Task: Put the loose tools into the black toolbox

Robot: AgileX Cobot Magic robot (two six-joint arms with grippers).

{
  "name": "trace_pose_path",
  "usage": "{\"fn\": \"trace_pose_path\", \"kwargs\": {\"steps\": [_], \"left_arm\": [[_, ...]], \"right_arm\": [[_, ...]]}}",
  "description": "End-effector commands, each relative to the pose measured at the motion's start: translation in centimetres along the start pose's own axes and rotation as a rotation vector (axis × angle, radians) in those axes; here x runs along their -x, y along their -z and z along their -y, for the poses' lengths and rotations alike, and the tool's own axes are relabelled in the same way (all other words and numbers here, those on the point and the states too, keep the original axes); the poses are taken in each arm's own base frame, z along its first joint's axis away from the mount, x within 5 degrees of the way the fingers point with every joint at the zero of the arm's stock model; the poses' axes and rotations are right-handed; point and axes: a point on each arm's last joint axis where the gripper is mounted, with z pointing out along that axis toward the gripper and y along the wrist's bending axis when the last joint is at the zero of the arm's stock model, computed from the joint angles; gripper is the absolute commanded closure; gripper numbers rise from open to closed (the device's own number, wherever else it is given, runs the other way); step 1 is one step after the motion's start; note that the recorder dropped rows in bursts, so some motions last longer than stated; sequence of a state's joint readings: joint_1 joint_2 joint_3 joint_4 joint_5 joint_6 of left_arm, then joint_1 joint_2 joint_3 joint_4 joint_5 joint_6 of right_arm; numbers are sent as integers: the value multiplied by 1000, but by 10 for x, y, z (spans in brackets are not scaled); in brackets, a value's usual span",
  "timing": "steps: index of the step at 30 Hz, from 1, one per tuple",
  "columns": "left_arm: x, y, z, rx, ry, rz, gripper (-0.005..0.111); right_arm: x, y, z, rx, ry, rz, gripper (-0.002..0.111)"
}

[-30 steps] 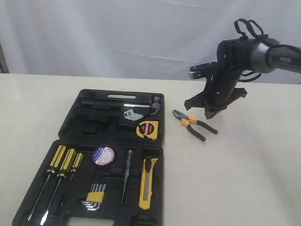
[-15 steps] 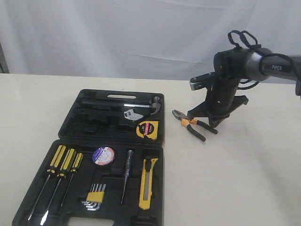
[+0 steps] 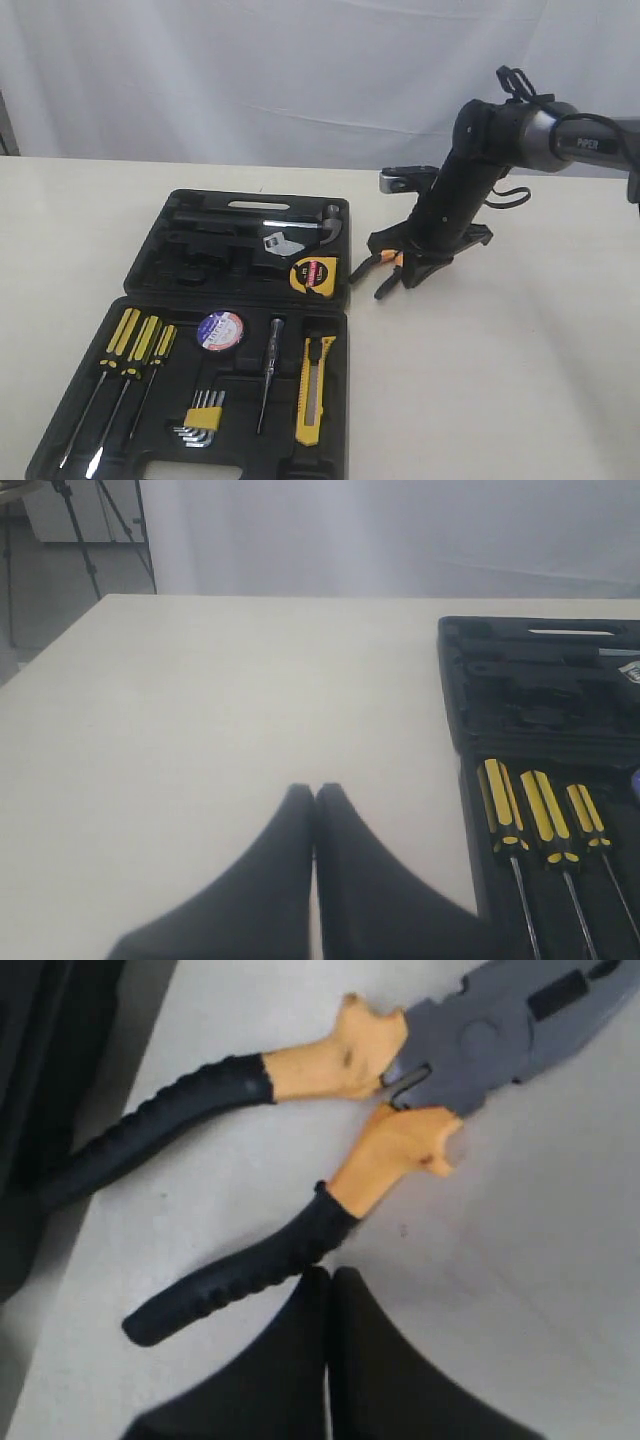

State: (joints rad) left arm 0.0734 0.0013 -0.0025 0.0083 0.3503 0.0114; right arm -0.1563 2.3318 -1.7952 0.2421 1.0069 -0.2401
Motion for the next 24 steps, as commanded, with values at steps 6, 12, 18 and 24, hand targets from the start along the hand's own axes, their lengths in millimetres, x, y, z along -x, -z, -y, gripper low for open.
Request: {"fn": "trace_pose_path", "kwargs": {"steps": [6,12,18,24], "left_arm": [[0,0,1,-7,11,7,107],[0,0,1,-7,11,7,107],[0,0,1,-7,11,7,107],[0,0,1,-7,11,7,107]], "right_arm": [[2,21,-4,8,19,27,109],[1,64,-8,-56,-68,82,109],[-11,126,-14,-136,-222,141,109],[-30,184,-28,-132,-216,190,109]]}}
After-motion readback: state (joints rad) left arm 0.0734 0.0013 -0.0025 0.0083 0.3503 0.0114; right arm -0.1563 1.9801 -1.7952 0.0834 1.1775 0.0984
